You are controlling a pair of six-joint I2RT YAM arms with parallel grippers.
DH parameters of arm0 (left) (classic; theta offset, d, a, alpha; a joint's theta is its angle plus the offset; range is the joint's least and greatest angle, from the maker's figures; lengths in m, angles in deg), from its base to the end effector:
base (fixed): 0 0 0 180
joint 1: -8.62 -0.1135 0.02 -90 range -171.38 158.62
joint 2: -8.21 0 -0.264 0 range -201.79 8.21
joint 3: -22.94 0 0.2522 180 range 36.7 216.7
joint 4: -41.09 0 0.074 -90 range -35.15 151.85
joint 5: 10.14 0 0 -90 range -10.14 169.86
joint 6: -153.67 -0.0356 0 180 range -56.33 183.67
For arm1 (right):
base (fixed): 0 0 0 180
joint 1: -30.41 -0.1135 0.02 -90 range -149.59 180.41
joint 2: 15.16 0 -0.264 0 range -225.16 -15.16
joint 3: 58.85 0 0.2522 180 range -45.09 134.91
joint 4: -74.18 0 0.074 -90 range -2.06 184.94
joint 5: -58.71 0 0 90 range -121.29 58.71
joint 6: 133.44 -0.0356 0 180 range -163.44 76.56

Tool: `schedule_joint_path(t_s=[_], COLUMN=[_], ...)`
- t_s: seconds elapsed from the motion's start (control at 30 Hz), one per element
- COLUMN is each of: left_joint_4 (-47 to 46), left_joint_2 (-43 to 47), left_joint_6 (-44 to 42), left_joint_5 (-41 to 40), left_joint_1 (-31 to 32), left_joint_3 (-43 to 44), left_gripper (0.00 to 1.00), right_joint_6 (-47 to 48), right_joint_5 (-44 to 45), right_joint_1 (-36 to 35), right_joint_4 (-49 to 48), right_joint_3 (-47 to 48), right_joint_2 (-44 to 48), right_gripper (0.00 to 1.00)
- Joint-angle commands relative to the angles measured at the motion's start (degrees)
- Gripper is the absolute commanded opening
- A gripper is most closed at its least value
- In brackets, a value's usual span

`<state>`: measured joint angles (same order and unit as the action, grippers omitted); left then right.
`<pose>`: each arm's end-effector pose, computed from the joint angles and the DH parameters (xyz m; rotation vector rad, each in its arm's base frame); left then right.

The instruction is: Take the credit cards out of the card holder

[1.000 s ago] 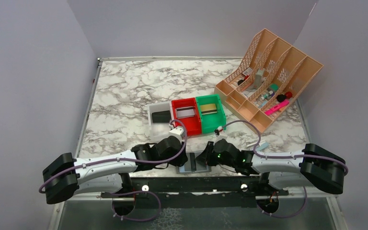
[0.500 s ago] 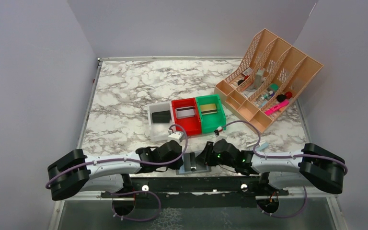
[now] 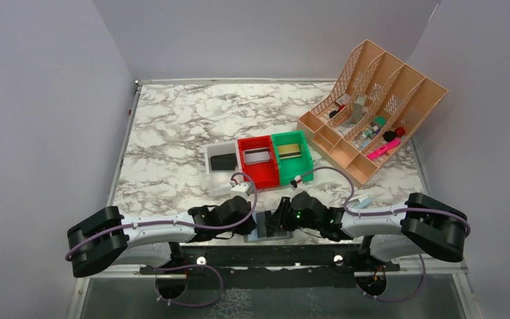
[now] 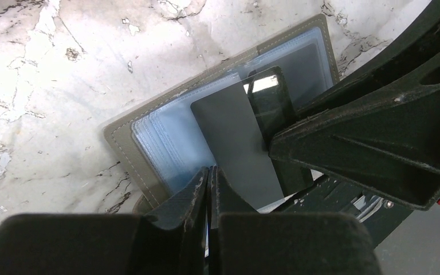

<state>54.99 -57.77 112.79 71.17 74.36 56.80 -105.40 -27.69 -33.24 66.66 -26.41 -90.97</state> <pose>0.0879 -0.1819 0.1420 0.2859 2.4890 -0.7498 0.1029 0.2028 0.1321 0.0032 2.4452 1.0765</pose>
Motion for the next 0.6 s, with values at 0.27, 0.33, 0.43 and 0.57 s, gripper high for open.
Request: schedule_joint_path(t_s=[0.27,0.33,0.43,0.57], left_joint_4=[9.84,10.18,10.29,10.42], left_joint_2=[-0.07,0.13,0.23,0.77], left_joint_6=[0.88,0.97,1.14,1.24], left_joint_5=[-3.32,-3.59,-3.7,-3.96], left_joint_1=[0.28,0.27,0.27,0.28], left_joint_3=[-2.93,-2.72,-2.45,-2.26], left_gripper=[0.06,0.07,0.06,0.07], right_joint_6=[-0.01,0.2,0.72,0.78], right_joint_5=[0.8,1.15,2.45,4.12], right_joint_1=[0.12,0.16,0.11,0.14], right_joint_4=[-0.42,0.81,2.95,4.01], right_joint_3=[-2.42,-2.21,-2.44,-4.01], right_joint_2=[4.95,5.68,7.54,11.74], right_gripper=[0.07,0.05,0.02,0.01])
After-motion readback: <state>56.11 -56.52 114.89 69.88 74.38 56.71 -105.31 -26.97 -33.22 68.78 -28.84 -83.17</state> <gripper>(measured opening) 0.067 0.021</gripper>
